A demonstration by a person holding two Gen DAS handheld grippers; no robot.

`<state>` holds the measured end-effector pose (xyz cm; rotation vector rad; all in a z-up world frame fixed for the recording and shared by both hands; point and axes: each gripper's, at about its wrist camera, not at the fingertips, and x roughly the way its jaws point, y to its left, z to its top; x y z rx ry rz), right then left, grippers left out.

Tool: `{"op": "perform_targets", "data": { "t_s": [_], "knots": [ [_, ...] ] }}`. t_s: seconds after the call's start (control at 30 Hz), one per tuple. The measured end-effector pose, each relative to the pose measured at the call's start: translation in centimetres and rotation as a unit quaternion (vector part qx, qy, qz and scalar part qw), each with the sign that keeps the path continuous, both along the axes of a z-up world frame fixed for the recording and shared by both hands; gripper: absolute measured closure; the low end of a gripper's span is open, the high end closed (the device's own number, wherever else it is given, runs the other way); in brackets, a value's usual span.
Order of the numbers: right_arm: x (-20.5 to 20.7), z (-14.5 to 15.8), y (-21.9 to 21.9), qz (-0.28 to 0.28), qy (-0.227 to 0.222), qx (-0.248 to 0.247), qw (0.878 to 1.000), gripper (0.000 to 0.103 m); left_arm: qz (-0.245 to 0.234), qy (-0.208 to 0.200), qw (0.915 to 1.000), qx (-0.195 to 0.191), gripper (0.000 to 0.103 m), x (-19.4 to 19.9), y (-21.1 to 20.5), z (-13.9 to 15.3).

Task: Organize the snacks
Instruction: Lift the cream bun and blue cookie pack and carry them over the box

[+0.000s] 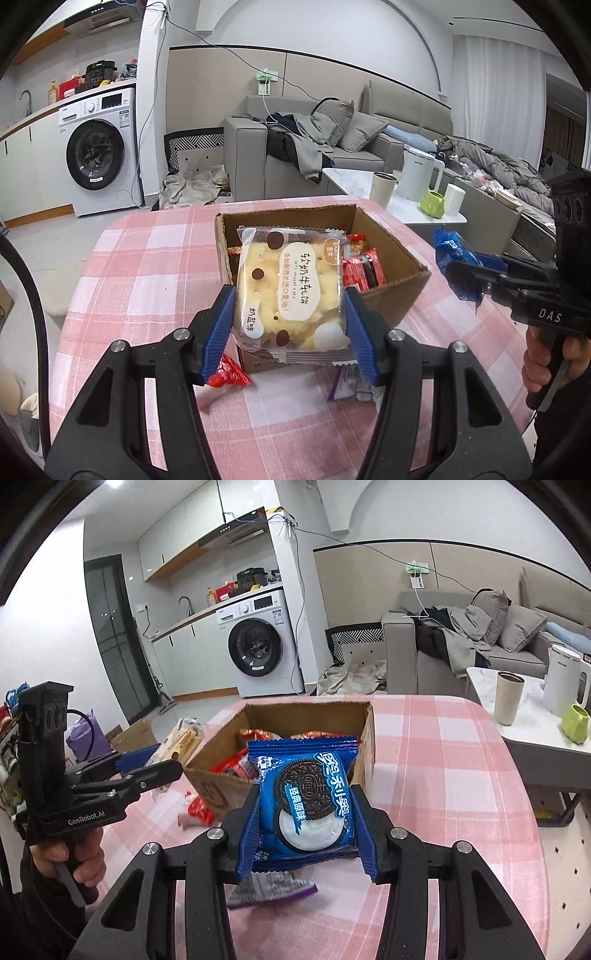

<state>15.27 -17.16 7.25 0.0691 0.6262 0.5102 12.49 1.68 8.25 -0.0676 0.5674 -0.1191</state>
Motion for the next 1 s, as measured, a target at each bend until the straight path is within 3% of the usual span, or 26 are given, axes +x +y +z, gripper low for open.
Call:
{"op": "perform_targets", "data": {
  "t_s": [0.63, 1.0],
  "knots": [
    [4.1, 0.7, 2.7, 0.005, 0.006, 0.020, 1.000, 0.057, 0.008, 0.002, 1.0000, 0.002, 0.048, 5.9, -0.3, -0.9],
    [7.3, -1.0, 3.4, 0.005, 0.034, 0.034, 0.999, 0.057, 0.016, 0.006, 0.9998, 0.009, 0.048, 9.2, -0.1, -2.2]
  ]
}}
